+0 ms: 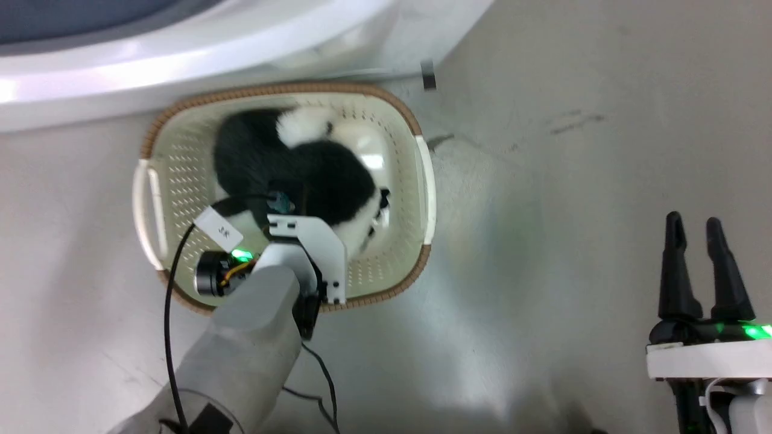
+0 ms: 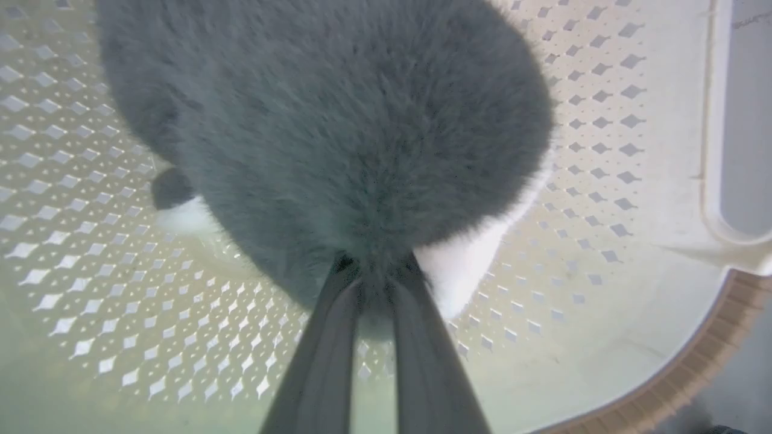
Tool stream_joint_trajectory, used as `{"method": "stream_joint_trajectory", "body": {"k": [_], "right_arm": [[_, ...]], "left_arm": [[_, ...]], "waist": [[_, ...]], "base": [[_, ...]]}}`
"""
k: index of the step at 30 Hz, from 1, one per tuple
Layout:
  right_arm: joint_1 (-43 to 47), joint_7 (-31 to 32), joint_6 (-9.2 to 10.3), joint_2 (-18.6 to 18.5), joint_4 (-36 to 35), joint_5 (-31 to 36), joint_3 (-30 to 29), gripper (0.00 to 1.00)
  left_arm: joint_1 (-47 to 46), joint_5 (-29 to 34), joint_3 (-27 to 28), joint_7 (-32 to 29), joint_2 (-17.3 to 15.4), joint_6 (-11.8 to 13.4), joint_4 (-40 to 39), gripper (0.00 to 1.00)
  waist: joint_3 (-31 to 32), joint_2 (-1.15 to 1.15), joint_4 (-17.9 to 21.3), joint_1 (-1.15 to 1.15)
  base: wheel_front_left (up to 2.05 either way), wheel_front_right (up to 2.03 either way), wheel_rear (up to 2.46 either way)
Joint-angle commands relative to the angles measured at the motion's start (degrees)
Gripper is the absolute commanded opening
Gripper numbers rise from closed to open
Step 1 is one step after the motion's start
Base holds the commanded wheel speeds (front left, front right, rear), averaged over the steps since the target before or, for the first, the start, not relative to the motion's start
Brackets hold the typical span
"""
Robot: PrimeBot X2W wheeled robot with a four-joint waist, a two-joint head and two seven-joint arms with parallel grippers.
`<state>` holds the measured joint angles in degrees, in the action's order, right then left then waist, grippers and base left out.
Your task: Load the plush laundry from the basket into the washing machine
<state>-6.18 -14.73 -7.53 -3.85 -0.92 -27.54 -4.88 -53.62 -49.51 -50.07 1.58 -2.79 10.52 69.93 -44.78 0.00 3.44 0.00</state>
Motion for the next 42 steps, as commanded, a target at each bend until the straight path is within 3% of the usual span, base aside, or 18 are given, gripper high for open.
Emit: {"method": "stream_joint_trajectory", "body": {"k": [1,10,27,35,42], "right_arm": [[-0.56,-0.27,0.04,-0.17,0.62,0.27,0.4,1.0],[0.76,-0.27,0.04,0.24,3.2,1.18,1.29,1.0],[6.86,-0.27,0.04,0.95,8.3,1.88,1.14,1.0],[9.68,-0.27,0.04,0.96,10.39,0.58,0.88,1.0],[12.18,-0.27,0.04,0.97,11.49,-0.46,0.83,1.0]], "left_arm": [[1.54,-0.74,-0.18,0.44,-0.12,-1.0,-0.97,0.0],[6.98,-3.88,-0.58,1.58,-0.1,-2.9,-3.99,0.0],[16.9,-7.07,-0.51,9.74,-0.4,-5.25,-8.98,0.0],[21.95,-7.53,1.66,12.78,-2.51,-4.05,-14.56,0.0],[26.44,-4.39,5.91,13.38,-6.37,0.0,-26.35,0.0]], "waist": [[3.69,0.0,-1.41,0.0],[12.3,0.0,-3.85,0.0],[29.56,0.0,-9.45,0.0],[36.18,0.0,-11.36,0.0],[40.31,0.0,-12.8,0.0]], "base": [[0.0,0.0,0.0],[0.0,0.0,0.0],[0.0,0.0,0.0],[0.0,0.0,0.0],[0.0,0.0,0.0]]}}
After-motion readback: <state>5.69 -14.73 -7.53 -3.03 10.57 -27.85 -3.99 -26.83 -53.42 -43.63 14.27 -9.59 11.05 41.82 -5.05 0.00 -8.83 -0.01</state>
